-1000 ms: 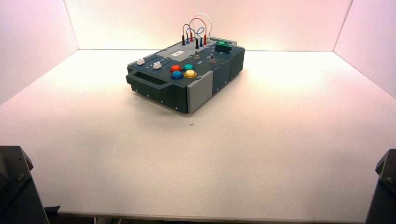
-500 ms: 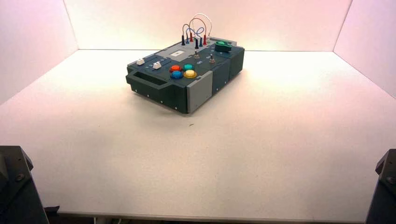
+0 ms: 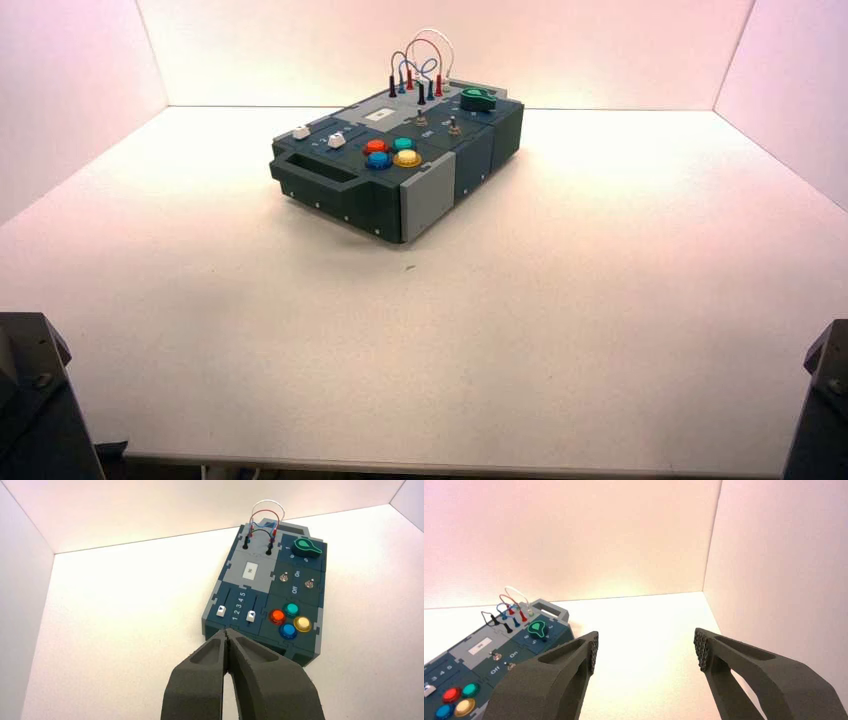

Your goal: Open right gripper.

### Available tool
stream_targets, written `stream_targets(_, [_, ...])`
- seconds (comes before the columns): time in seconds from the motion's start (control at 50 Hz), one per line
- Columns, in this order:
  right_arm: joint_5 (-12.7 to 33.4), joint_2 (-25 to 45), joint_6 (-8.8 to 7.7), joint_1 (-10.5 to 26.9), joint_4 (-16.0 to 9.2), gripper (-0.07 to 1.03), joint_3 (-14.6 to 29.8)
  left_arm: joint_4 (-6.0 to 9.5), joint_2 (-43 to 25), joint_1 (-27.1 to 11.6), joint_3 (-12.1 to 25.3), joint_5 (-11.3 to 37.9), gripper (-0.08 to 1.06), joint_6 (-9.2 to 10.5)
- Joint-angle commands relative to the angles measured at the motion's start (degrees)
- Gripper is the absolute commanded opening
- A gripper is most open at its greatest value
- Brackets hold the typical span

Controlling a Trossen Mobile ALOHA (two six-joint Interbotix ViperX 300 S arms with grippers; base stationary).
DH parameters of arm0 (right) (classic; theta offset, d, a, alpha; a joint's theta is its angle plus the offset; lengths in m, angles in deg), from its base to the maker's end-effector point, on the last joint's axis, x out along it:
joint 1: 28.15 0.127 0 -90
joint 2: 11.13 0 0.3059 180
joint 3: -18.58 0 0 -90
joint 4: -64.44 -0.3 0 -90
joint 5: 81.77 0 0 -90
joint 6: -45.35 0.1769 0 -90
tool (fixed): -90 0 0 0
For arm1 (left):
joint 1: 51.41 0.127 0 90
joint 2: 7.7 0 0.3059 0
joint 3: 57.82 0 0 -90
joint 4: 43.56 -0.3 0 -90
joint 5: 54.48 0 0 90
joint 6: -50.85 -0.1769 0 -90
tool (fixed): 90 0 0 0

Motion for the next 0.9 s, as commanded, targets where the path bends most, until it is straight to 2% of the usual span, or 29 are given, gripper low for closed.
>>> stream_targets(0.02, [-0.62, 0.88, 0.18, -0.26, -0.18, 0.99, 0.70, 0.00, -0.18, 0.18, 1.93, -0.35, -0.03, -0.09])
stream_targets(0.9, [-0.79, 0.88, 0.26, 0.00, -0.70, 0.99, 0.44, 0.00, -0.18, 0.18, 1.85, -0.53, -0.03, -0.09])
